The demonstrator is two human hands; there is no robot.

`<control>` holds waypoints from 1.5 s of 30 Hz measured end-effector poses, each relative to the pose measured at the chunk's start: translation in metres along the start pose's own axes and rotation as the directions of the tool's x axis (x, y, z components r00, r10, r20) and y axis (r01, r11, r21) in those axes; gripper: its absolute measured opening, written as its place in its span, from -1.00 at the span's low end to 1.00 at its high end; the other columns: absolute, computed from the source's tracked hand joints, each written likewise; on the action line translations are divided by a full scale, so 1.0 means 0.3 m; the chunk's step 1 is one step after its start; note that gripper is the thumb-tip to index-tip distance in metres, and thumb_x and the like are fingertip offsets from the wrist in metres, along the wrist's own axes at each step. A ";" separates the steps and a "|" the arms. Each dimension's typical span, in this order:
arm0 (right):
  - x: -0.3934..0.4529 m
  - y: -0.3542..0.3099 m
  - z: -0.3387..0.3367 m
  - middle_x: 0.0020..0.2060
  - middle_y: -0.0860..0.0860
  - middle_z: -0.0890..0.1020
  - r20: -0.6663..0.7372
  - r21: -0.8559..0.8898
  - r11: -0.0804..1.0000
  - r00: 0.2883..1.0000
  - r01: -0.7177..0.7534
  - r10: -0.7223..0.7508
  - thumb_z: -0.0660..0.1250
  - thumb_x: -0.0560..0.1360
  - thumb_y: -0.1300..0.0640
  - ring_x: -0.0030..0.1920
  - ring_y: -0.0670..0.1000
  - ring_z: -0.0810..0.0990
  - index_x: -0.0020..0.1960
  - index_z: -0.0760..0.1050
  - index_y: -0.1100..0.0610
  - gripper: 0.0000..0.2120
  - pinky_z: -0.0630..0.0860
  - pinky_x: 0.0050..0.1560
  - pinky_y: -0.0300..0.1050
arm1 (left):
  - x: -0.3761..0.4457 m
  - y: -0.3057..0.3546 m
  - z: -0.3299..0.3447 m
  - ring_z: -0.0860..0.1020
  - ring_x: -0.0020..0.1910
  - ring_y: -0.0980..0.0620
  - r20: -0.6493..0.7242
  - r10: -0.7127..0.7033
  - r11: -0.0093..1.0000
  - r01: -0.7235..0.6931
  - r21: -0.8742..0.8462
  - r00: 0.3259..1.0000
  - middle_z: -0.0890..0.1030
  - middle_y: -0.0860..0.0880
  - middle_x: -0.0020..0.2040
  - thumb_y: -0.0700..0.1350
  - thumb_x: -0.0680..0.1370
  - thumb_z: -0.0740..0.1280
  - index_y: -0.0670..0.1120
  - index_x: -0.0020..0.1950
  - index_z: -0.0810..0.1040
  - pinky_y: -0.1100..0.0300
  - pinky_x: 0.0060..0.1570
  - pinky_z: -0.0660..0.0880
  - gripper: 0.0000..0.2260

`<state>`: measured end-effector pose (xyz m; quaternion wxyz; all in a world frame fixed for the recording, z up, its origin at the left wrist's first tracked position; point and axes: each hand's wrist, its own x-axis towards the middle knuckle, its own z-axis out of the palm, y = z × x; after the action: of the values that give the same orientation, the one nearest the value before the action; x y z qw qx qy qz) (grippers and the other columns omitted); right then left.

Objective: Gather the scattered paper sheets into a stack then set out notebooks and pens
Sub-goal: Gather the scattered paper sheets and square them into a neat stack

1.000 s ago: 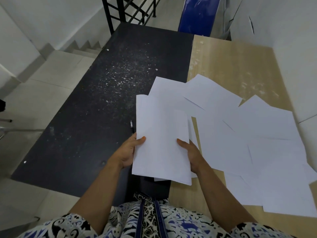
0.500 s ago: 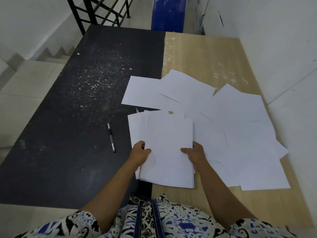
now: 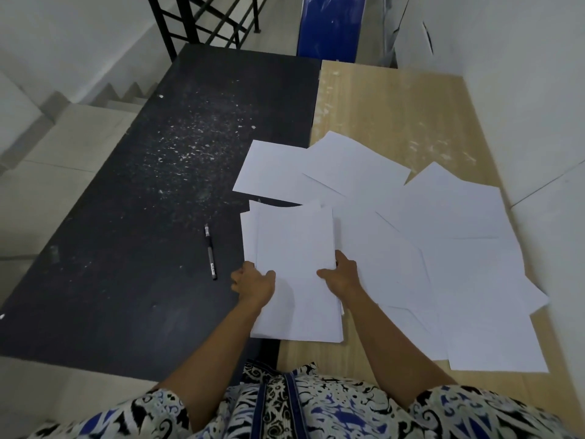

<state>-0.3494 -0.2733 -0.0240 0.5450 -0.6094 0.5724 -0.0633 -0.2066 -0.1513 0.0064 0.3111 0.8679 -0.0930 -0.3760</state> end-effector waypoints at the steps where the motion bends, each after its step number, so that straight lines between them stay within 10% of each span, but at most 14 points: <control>1: 0.005 -0.006 0.002 0.25 0.17 0.44 0.004 -0.030 1.000 1.000 -0.007 0.007 0.43 0.36 0.14 0.10 0.15 0.56 0.36 0.39 0.08 -0.42 0.56 0.16 0.01 | 0.007 -0.002 -0.001 0.38 0.19 -0.14 0.007 0.008 1.000 -0.007 -0.027 1.000 0.19 -0.20 0.40 -0.10 0.56 0.31 -0.22 0.39 0.28 0.14 -0.03 0.36 -0.55; 5: 0.002 -0.014 -0.001 0.29 0.13 0.27 0.023 -0.120 0.992 0.999 -0.036 0.039 0.41 0.44 0.19 0.14 0.13 0.48 0.41 0.30 0.09 -0.42 0.45 0.06 -0.18 | 0.040 -0.007 -0.014 0.47 0.02 -0.09 0.028 0.002 0.992 0.001 -0.124 1.000 0.40 -0.19 0.31 -0.10 0.52 0.38 -0.23 0.34 0.31 0.08 -0.01 0.49 -0.54; 12: -0.018 0.046 -0.021 0.20 0.15 0.54 0.035 0.070 0.997 0.998 0.044 -0.047 0.36 0.42 0.35 0.13 0.11 0.58 0.34 0.41 0.15 -0.49 0.55 0.15 -0.02 | 0.066 0.000 -0.030 0.51 -0.01 -0.04 -0.058 0.021 0.941 -0.040 -0.336 0.998 0.50 -0.02 -0.02 -0.08 0.38 0.56 -0.15 0.26 0.28 -0.02 0.23 0.42 -0.39; 16: -0.066 0.058 -0.029 0.18 0.07 0.58 0.018 0.227 0.971 0.996 0.076 -0.082 0.31 0.50 0.38 0.17 0.08 0.57 0.31 0.44 0.15 -0.60 0.49 0.26 0.02 | 0.081 0.018 -0.062 0.58 -0.05 -0.03 0.106 0.122 0.918 -0.072 -0.389 0.987 0.60 -0.16 0.12 -0.24 0.45 0.49 -0.25 0.24 0.48 0.15 -0.05 0.52 -0.61; 23: -0.088 0.042 -0.064 0.23 0.03 0.57 -0.053 0.322 0.942 0.995 0.095 -0.082 0.34 0.56 0.15 0.22 0.03 0.54 0.35 0.45 0.13 -0.63 0.45 0.31 0.01 | 0.072 0.011 -0.065 0.54 0.10 -0.05 0.213 0.224 0.898 -0.117 -0.424 0.951 0.55 -0.12 0.22 -0.31 0.52 0.38 -0.18 0.35 0.44 0.09 0.11 0.49 -0.60; 31: -0.113 0.001 -0.146 0.13 -0.02 0.65 -0.112 0.557 0.820 0.990 0.131 -0.082 0.43 0.48 0.07 0.13 0.01 0.62 0.27 0.50 0.08 -0.62 0.58 0.08 -0.05 | 0.014 0.128 -0.125 0.60 0.15 -0.04 0.391 0.460 0.838 -0.244 -0.488 0.797 0.61 -0.06 0.21 -0.26 0.57 0.32 -0.12 0.34 0.45 0.04 0.15 0.55 -0.66; 36: -0.148 -0.077 -0.234 0.21 -0.01 0.62 0.089 0.676 0.734 0.983 0.061 -0.164 0.53 0.35 0.01 0.20 0.07 0.59 0.36 0.44 0.05 -0.39 0.60 0.04 0.00 | -0.007 0.247 -0.166 0.60 0.16 -0.11 0.530 0.519 0.832 -0.255 -0.492 0.670 0.62 -0.12 0.21 -0.26 0.53 0.35 -0.16 0.34 0.45 -0.01 0.15 0.55 -0.62; 45: -0.211 -0.221 -0.333 0.02 0.05 0.67 -0.402 0.442 0.760 0.863 0.476 -0.307 0.44 0.45 0.29 0.05 0.09 0.65 0.11 0.54 0.11 -0.74 0.59 0.04 0.03 | -0.057 0.414 -0.147 0.63 0.02 0.01 0.152 0.644 0.688 -0.480 -0.544 0.750 0.66 0.01 0.05 -0.24 0.56 0.35 -0.05 0.13 0.55 0.10 0.02 0.58 -0.82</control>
<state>-0.3988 -0.3005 0.0992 0.5697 -0.5256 0.4675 -0.4250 -0.1782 -0.2219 0.1153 0.5934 0.6161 -0.3149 -0.4112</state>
